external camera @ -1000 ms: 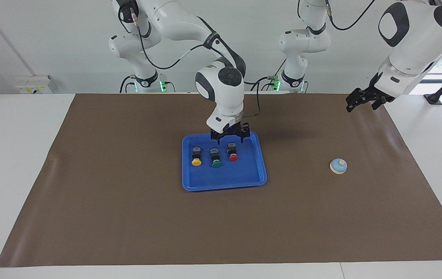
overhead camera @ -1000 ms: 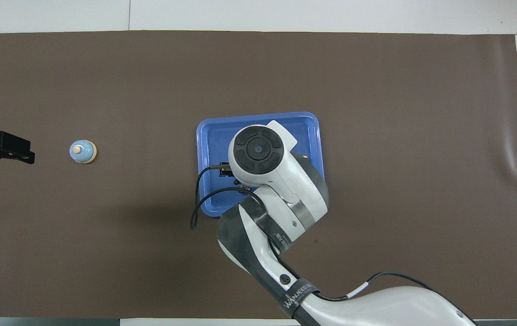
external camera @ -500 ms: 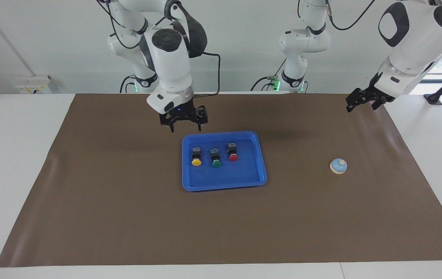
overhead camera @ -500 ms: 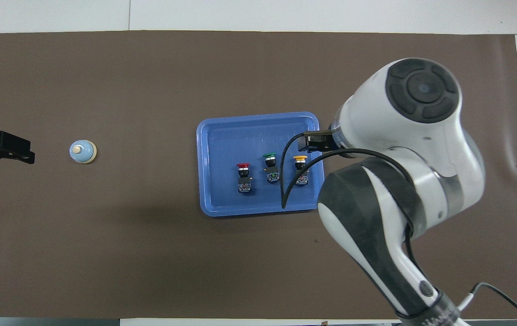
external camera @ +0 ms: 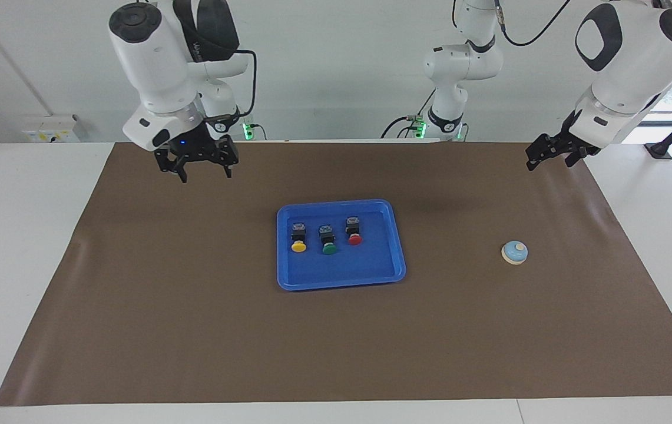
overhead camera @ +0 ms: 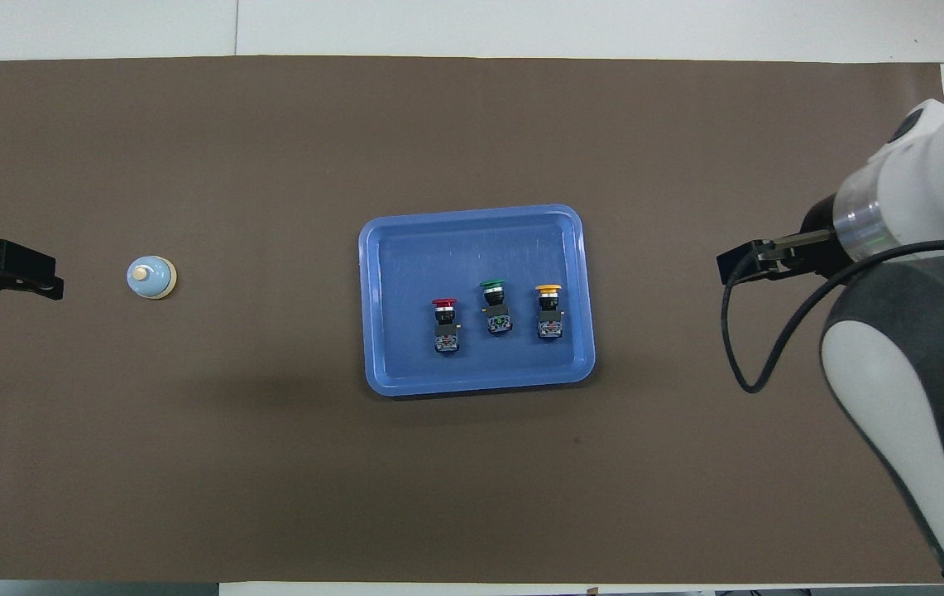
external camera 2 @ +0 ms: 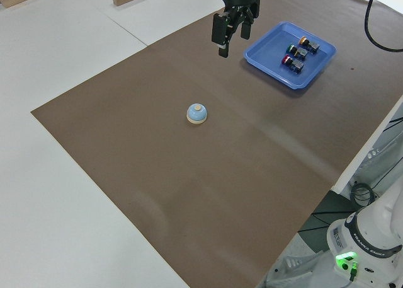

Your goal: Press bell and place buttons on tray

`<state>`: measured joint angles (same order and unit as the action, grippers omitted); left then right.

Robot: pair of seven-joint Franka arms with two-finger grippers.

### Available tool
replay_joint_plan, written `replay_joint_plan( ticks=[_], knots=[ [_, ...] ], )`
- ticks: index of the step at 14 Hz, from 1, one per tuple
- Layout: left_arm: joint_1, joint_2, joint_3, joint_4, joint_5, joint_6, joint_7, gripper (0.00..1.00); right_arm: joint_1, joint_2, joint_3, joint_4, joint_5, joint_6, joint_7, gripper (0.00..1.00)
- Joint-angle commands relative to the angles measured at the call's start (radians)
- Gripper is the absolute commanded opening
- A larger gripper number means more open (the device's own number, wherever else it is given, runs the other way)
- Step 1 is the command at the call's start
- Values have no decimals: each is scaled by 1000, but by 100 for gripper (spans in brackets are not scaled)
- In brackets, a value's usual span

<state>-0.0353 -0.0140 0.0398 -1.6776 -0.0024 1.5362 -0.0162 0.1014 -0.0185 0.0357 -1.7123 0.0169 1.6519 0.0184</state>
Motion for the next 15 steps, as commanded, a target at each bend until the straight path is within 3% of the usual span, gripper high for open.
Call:
replay_joint_plan(
  ticks=[1, 9, 15],
  knots=[
    [-8, -21, 11, -17, -8, 4, 5, 100, -69, -32, 13, -33, -6, -7, -79, 100],
    [-8, -21, 11, -17, -8, 4, 5, 100, -160, -29, 12, -30, -14, -7, -78, 100],
    [-3, -27, 11, -20, -8, -8, -24, 100, -174, -34, 12, -24, -35, -30, -81, 100]
  ],
)
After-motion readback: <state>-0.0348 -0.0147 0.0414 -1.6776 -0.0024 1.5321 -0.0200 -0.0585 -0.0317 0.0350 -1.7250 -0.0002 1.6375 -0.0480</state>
